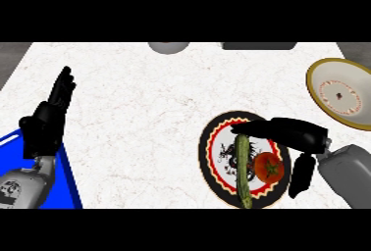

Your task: Pick the squash from the plate and place it in the bowl

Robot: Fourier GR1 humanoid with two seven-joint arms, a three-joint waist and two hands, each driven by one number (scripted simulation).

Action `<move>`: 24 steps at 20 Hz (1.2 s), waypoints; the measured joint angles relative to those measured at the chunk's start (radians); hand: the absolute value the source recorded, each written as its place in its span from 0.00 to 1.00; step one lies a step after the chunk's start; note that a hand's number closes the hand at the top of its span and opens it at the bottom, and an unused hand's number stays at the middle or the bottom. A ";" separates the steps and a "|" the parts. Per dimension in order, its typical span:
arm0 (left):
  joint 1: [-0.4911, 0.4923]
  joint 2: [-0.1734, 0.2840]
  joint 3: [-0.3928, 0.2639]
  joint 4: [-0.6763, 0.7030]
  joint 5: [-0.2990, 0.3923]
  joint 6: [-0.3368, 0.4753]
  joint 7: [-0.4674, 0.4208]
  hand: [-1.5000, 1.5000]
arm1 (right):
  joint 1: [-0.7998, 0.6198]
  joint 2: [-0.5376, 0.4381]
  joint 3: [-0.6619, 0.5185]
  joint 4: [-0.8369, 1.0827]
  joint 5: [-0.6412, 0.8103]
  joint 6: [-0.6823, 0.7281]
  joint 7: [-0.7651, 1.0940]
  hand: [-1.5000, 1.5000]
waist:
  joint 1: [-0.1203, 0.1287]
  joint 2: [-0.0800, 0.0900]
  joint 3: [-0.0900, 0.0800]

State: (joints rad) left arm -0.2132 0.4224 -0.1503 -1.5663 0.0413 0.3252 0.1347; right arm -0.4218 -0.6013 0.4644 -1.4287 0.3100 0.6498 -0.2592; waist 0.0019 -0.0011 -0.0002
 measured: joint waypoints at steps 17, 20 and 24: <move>0.001 -0.077 0.091 -0.026 -0.086 -0.092 0.033 0.50 | 0.021 0.243 -0.010 0.220 0.319 -0.060 -0.066 0.00 | 0.001 0.000 -0.001; -0.007 -0.089 0.103 -0.023 -0.097 -0.109 0.038 0.50 | 0.013 0.263 -0.012 0.254 0.368 -0.082 -0.105 1.00 | 0.002 -0.002 -0.002; -0.005 -0.108 0.109 -0.042 -0.114 -0.113 0.057 0.50 | 0.014 0.273 -0.004 0.278 0.440 -0.158 -0.186 1.00 | 0.002 -0.006 -0.004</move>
State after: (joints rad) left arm -0.2184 0.3148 -0.0410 -1.6084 -0.0728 0.2121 0.1916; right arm -0.4075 -0.3283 0.4603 -1.1509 0.7497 0.4916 -0.4448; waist 0.0041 -0.0073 -0.0043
